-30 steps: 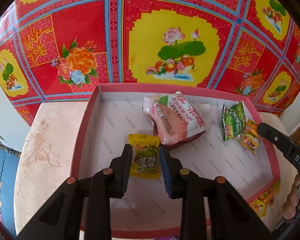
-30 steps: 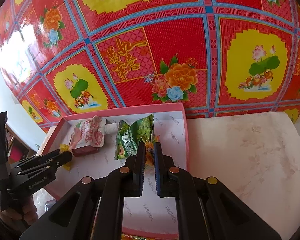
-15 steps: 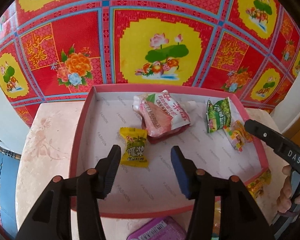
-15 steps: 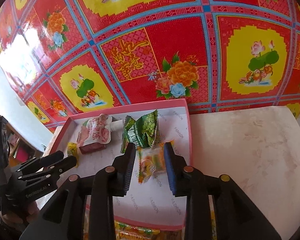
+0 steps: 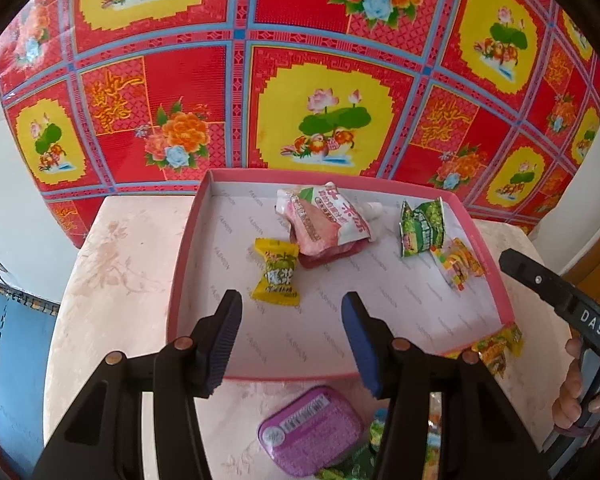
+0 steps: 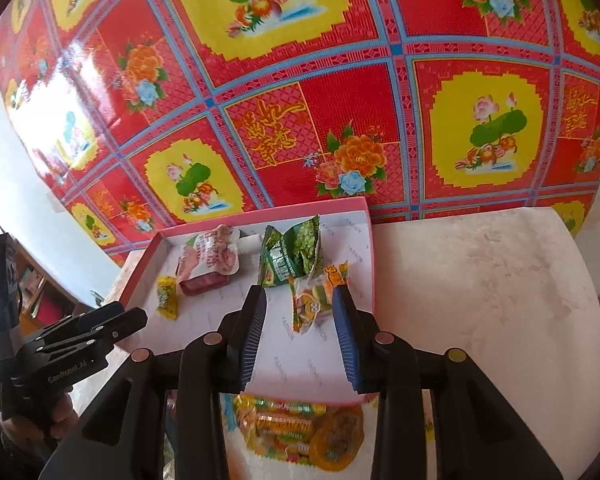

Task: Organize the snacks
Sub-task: 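Withdraw both tools from the box toward the remaining snacks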

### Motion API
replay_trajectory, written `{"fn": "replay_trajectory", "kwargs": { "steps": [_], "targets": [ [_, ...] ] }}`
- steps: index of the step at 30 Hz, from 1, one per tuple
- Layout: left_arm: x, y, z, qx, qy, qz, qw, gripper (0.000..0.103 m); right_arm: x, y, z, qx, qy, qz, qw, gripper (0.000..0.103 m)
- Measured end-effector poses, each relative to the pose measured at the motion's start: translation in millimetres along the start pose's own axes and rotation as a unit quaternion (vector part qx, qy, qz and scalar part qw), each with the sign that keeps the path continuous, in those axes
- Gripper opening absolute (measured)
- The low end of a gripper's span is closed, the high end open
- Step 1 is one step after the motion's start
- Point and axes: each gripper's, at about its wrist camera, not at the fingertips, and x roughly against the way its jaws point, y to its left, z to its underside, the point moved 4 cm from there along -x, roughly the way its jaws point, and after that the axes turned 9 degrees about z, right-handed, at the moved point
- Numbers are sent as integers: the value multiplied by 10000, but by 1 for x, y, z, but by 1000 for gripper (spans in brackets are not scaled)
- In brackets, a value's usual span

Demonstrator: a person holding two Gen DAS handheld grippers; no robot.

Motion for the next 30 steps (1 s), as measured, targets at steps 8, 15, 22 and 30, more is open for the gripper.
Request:
{"fn": "replay_trajectory", "kwargs": {
  "steps": [8, 15, 22, 30],
  "targets": [
    [11, -2, 15, 103, 48, -30, 9999, 55, 16, -3, 15, -29, 39, 65, 10000, 39],
    [17, -1, 32, 228, 121, -62, 9996, 55, 27, -6, 29, 51, 125, 144, 9998, 39],
    [17, -1, 48, 280, 216, -44, 9994, 55, 37, -12, 41, 32, 132, 194, 9997, 39],
    [9, -2, 65, 383, 393, -122, 9984, 65, 47, -21, 58, 76, 180, 308, 9993, 48]
  ]
}}
